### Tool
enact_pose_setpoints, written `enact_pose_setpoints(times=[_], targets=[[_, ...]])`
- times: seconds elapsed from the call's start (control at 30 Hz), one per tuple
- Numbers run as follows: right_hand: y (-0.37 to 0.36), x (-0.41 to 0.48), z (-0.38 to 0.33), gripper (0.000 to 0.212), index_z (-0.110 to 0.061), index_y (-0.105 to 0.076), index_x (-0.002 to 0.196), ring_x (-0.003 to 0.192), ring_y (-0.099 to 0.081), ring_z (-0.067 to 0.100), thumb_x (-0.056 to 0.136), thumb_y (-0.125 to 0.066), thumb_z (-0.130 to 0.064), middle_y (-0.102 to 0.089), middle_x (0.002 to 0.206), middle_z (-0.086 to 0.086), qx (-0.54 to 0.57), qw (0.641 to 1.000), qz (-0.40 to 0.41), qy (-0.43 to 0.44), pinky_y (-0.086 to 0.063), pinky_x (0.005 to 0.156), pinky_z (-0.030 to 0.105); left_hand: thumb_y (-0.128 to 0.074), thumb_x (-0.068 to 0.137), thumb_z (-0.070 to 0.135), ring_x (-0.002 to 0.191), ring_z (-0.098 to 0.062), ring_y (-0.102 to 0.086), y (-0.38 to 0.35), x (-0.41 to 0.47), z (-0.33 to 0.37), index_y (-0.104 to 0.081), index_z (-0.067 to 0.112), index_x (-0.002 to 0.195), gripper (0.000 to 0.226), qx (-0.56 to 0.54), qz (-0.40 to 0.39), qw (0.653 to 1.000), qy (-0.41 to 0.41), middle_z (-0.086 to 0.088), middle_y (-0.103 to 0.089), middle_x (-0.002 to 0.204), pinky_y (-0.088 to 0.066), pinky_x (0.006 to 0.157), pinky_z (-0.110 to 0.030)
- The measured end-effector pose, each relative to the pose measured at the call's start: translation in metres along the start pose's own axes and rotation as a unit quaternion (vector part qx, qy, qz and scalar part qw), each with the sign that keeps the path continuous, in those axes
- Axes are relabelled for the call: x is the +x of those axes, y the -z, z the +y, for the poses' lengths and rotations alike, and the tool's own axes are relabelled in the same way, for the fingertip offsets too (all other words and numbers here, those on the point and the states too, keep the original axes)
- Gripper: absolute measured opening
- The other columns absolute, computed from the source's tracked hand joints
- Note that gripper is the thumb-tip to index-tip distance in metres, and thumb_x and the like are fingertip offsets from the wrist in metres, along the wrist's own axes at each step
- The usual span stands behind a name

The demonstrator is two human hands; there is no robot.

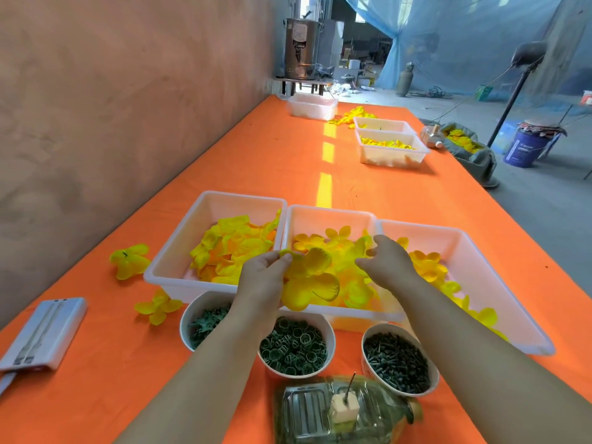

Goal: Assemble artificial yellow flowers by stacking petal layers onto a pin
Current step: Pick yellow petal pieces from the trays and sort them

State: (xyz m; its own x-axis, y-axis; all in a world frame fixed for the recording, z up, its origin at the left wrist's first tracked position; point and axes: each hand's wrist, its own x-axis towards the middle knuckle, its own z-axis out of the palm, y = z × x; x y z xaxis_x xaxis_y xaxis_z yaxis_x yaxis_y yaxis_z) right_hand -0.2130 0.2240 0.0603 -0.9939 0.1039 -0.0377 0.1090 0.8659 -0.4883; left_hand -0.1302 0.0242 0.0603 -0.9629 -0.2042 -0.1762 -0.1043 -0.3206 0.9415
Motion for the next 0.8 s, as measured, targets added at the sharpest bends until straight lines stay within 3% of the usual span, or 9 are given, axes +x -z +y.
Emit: enact_pose_setpoints(times=[0.07,0.13,0.2,0.27,0.33,0.47,0.57,0.7,0.8], targets=[[0.005,-0.010,-0.005,0.051,-0.012,-0.049,0.141,0.124,-0.054,0.030,0.093,-0.065,-0.023,-0.058,0.137,0.011,0.018,0.996,0.069,0.062,-0.044,0.099,0.038,-0.050,0.103,0.013,0.057,-0.022,-0.064,0.001,0.000,0.001,-0.075,0.017,0.083,0.032,0.015,-0.014,1.000,-0.004,-0.007,-0.075,0.081,-0.048,0.042,-0.025],[0.015,-0.026,-0.017,0.032,-0.020,-0.066,0.124,0.118,-0.061,0.019,0.092,-0.066,-0.017,-0.067,0.126,0.001,0.138,0.965,0.121,0.186,-0.045,0.099,0.036,-0.048,0.104,0.014,0.057,-0.022,-0.064,-0.001,-0.001,0.000,-0.075,0.016,0.084,0.034,0.033,-0.036,0.999,-0.012,-0.012,-0.075,0.088,-0.047,0.042,-0.024],[0.028,-0.043,-0.033,0.019,-0.026,-0.073,0.106,0.103,-0.067,0.007,0.088,-0.073,-0.019,-0.073,0.108,-0.008,0.220,0.934,0.017,0.282,-0.052,0.091,0.035,-0.051,0.103,0.016,0.068,-0.026,-0.067,-0.007,-0.003,-0.001,-0.075,0.012,0.089,0.028,0.049,-0.061,0.997,-0.026,-0.019,-0.075,0.095,-0.050,0.052,-0.028],[0.031,-0.057,-0.044,0.025,-0.024,-0.074,0.100,0.096,-0.066,0.006,0.077,-0.083,-0.021,-0.072,0.098,-0.008,0.152,0.929,-0.070,0.329,-0.053,0.086,0.033,-0.062,0.094,0.022,0.071,-0.028,-0.066,-0.012,-0.007,-0.002,-0.076,0.006,0.090,0.022,0.032,-0.093,0.994,-0.037,-0.021,-0.073,0.088,-0.050,0.061,-0.032],[0.030,-0.064,-0.049,0.025,-0.017,-0.075,0.093,0.088,-0.063,0.011,0.070,-0.085,-0.014,-0.067,0.090,-0.002,0.113,0.931,-0.043,0.343,-0.051,0.081,0.033,-0.070,0.079,0.030,0.068,-0.026,-0.066,-0.016,-0.010,0.000,-0.076,0.001,0.086,0.030,0.009,-0.110,0.993,-0.037,-0.019,-0.072,0.080,-0.050,0.063,-0.032],[0.026,-0.069,-0.050,0.017,-0.012,-0.075,0.078,0.076,-0.059,0.010,0.068,-0.086,-0.005,-0.063,0.082,-0.002,0.199,0.915,0.035,0.349,-0.045,0.069,0.023,-0.078,0.061,0.049,0.076,-0.031,-0.065,-0.021,-0.012,0.009,-0.076,-0.002,0.086,0.057,-0.011,-0.095,0.995,-0.015,-0.022,-0.071,0.086,-0.049,0.070,-0.037],[0.024,-0.067,-0.047,0.020,-0.019,-0.070,0.070,0.075,-0.059,0.006,0.069,-0.087,-0.008,-0.063,0.076,-0.005,0.270,0.908,0.078,0.310,-0.047,0.071,0.023,-0.068,0.076,0.056,0.074,-0.030,-0.069,-0.018,-0.010,0.015,-0.073,-0.001,0.101,0.062,-0.064,-0.090,0.992,0.061,-0.019,-0.071,0.090,-0.056,0.065,-0.037],[0.029,-0.064,-0.042,0.013,-0.010,-0.070,0.076,0.077,-0.060,0.010,0.081,-0.077,-0.002,-0.065,0.080,0.002,0.319,0.897,0.054,0.300,-0.051,0.073,0.026,-0.059,0.097,0.019,0.063,-0.020,-0.072,-0.010,-0.009,0.012,-0.072,0.004,0.096,0.019,-0.076,-0.123,0.983,0.117,-0.014,-0.073,0.085,-0.058,0.050,-0.028],[0.026,-0.063,-0.037,0.008,-0.005,-0.071,0.082,0.074,-0.060,0.008,0.089,-0.070,-0.003,-0.068,0.079,0.004,0.303,0.906,0.019,0.295,-0.047,0.071,0.023,-0.057,0.095,0.002,0.051,-0.014,-0.067,-0.009,-0.011,0.009,-0.066,-0.005,0.105,0.015,-0.043,-0.141,0.982,0.118,-0.009,-0.071,0.070,-0.053,0.043,-0.022]])
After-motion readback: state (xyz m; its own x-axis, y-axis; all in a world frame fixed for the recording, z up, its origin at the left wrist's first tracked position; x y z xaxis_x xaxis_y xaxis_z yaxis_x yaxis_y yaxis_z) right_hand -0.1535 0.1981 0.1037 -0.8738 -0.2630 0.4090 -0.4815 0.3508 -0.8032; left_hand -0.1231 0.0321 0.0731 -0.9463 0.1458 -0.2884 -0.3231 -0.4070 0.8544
